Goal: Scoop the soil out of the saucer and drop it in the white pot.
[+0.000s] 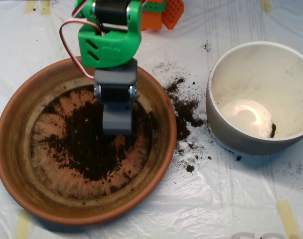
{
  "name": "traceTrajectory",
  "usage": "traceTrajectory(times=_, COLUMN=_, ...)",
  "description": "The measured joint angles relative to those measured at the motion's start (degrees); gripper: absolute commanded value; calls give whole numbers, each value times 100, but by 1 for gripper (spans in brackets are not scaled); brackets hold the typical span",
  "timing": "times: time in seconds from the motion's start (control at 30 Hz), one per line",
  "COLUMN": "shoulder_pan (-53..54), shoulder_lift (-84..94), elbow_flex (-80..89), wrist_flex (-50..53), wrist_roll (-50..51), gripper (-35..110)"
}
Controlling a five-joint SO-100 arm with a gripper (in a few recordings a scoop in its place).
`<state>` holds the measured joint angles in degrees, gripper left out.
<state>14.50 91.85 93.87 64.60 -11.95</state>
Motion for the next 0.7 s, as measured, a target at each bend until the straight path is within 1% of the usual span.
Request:
traceTrajectory(times=0.13, shoulder_pan=-299, shoulder_lift=659, elbow_flex=-158, wrist_flex=413, wrist_roll=0, gripper=-1)
traceTrajectory(times=0.33, shoulder_pan=-896, shoulder_lift=1134, elbow_flex=-615, wrist_flex=958, wrist_roll=62, gripper=-1)
traceTrajectory(times=0.57, shoulder_pan=-1775, shoulder_lift=1081, elbow_flex=-1731, wrist_flex=1573, wrist_roll=316, gripper=-1)
traceTrajectory(times=0.7, shoulder_pan=-2373, shoulder_lift=712, elbow_flex=-2276, wrist_flex=1705, wrist_roll=360, gripper=-1)
